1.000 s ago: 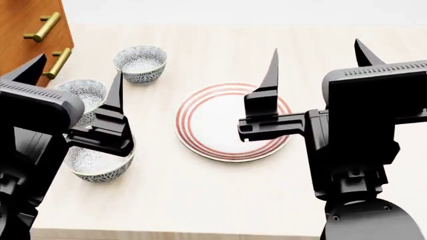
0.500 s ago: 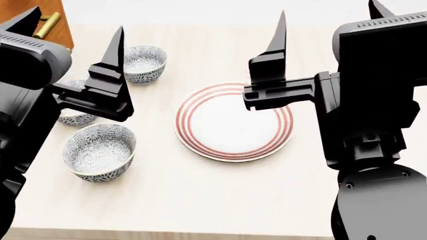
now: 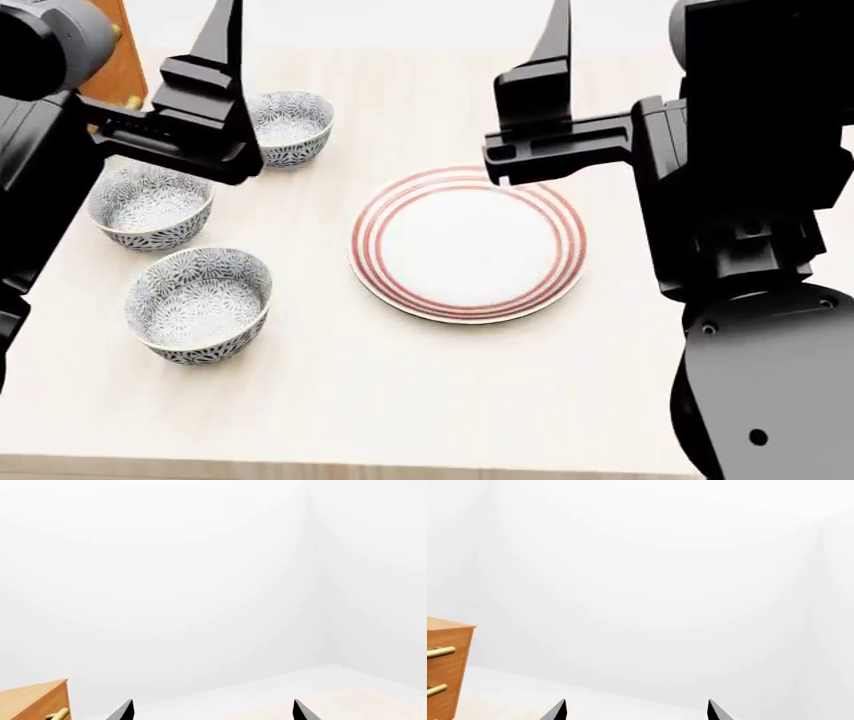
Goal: Put the bowl at the front on the plate.
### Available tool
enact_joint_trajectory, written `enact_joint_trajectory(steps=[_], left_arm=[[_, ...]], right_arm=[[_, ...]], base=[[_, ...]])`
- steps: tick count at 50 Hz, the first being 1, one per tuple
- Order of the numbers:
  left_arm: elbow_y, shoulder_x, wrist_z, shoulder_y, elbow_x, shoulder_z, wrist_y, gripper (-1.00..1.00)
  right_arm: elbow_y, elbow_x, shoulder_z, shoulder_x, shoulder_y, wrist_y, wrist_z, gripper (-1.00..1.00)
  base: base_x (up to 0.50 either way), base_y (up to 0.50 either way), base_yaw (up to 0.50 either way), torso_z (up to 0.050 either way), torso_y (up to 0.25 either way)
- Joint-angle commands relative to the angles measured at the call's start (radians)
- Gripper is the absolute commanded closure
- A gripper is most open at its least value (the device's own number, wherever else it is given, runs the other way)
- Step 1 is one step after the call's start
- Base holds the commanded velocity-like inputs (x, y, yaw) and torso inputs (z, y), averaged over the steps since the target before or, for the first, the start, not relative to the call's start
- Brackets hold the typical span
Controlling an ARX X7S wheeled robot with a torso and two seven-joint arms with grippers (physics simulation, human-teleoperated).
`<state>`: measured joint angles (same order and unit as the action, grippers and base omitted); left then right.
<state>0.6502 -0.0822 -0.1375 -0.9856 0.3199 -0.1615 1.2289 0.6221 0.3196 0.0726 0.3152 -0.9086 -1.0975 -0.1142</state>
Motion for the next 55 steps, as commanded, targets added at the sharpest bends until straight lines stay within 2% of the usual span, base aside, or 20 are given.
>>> enact_joint_trajectory(steps=[1, 28, 55], left_arm=[[-0.021, 0.002, -0.011, -0.018, 0.015, 0.001, -0.001, -1.0], [0.003, -0.013, -0.042, -0.024, 0.053, 0.015, 0.003, -1.0], [-0.002, -0.026, -0.067, 0.004, 0.085, 0.022, -0.007, -1.0]], right_arm=[[-0.009, 0.012, -0.002, -0.001, -0.012, -0.003, 0.004, -1.0], [-0.012, 0.023, -0.002, 0.002, -0.01, 0.006, -0.002, -1.0], [-0.009, 0.041, -0.008, 0.002, -0.017, -0.001, -0.01, -1.0]], base=[[0.0, 0.0, 0.0, 0.0, 0.0], [0.11, 0.0, 0.0, 0.0, 0.0], [0.02, 0.0, 0.0, 0.0, 0.0]])
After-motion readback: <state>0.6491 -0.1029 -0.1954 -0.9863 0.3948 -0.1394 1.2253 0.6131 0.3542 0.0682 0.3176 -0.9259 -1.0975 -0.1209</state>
